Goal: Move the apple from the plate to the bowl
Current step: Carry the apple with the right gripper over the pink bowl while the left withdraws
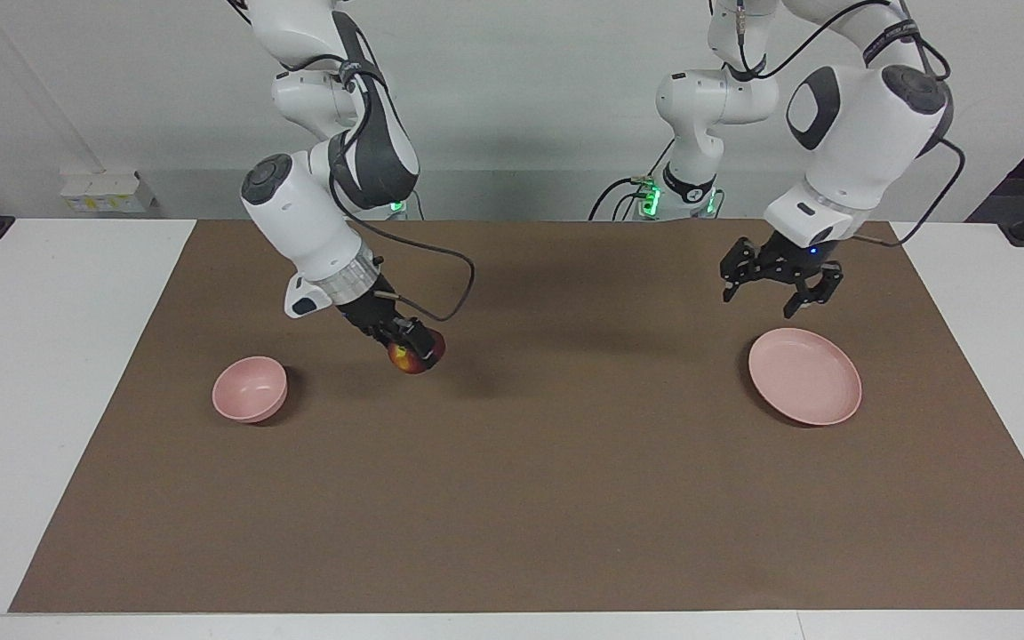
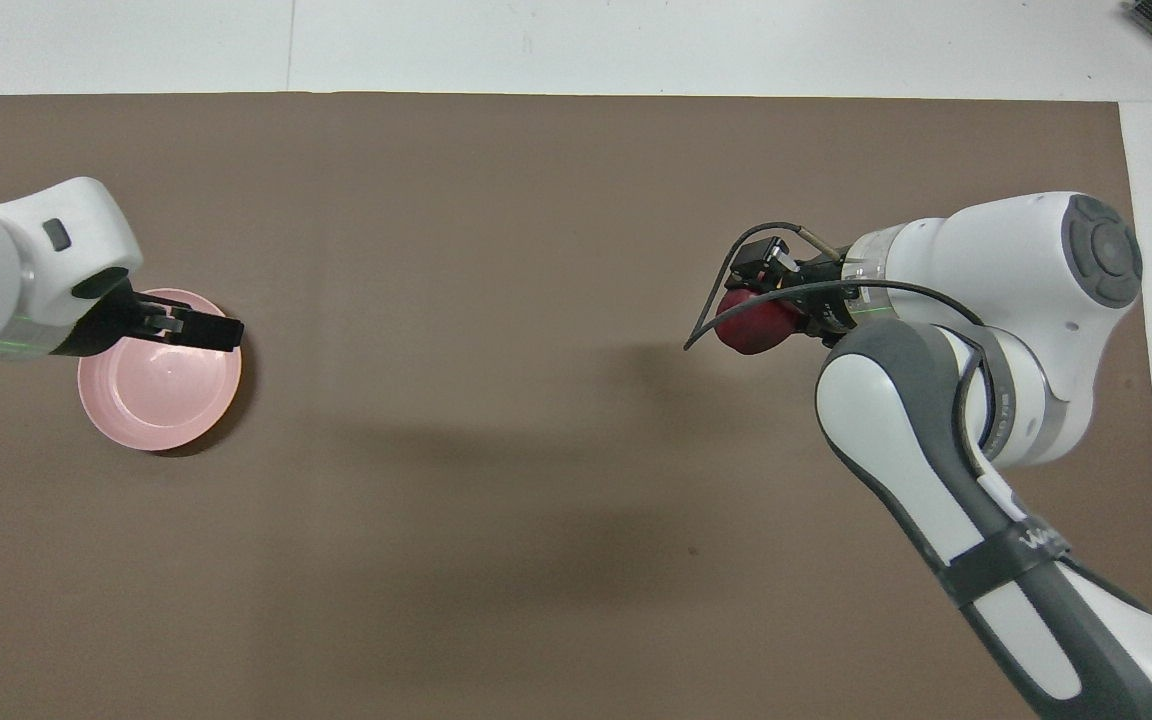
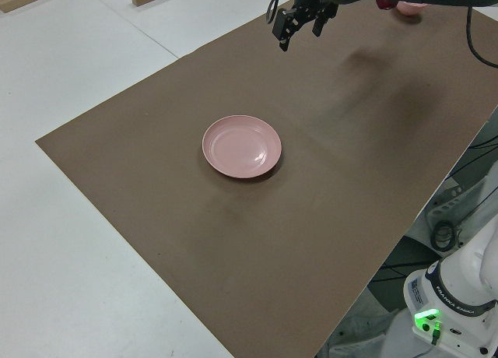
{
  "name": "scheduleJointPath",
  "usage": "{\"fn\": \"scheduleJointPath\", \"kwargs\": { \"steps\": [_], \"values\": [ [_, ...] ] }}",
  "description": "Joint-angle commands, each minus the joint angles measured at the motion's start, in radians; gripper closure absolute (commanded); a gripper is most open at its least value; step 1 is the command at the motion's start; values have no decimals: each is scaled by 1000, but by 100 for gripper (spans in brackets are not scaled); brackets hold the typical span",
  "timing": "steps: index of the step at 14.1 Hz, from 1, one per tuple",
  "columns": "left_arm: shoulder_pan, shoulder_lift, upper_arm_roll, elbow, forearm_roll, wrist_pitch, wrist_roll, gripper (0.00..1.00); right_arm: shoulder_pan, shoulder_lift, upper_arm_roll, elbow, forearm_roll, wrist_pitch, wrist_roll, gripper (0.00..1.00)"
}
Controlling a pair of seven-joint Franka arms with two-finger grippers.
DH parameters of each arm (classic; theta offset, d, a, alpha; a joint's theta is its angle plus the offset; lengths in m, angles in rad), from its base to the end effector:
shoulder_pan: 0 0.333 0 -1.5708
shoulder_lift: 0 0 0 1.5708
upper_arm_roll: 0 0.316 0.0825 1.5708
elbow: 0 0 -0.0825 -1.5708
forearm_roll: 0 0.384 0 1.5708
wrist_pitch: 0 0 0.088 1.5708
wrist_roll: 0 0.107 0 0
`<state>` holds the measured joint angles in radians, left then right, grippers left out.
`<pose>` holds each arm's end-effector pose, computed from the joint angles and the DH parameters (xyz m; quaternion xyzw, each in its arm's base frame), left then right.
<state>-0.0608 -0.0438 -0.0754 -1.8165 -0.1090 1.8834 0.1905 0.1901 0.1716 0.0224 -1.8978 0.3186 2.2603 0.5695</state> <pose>0.5543 -0.0849 0.5598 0.9860 -0.1485 0.0566 0.0495 0.6037 0.1382 0.4320 -0.9511 0.2622 -0.0361 0.1591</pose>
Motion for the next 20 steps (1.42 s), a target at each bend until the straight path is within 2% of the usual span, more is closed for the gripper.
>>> {"fn": "scheduleJointPath", "kwargs": {
  "steps": [1,5,8,14,20],
  "values": [
    [-16,5,40,164,72,-166,0,0,-34,9,7,31,-148,13,-80,100],
    [-19,30,55,337,103,-372,3,0,-93,8,5,26,-275,82,-210,100],
    [-37,45,62,408,115,-431,3,0,-129,2,4,-24,-373,226,-254,100],
    [-36,45,63,414,115,-437,0,0,-230,-55,2,-187,-573,444,-244,100],
    [-30,41,74,410,111,-438,-6,0,-316,-165,2,-387,-582,527,-240,100]
  ]
}}
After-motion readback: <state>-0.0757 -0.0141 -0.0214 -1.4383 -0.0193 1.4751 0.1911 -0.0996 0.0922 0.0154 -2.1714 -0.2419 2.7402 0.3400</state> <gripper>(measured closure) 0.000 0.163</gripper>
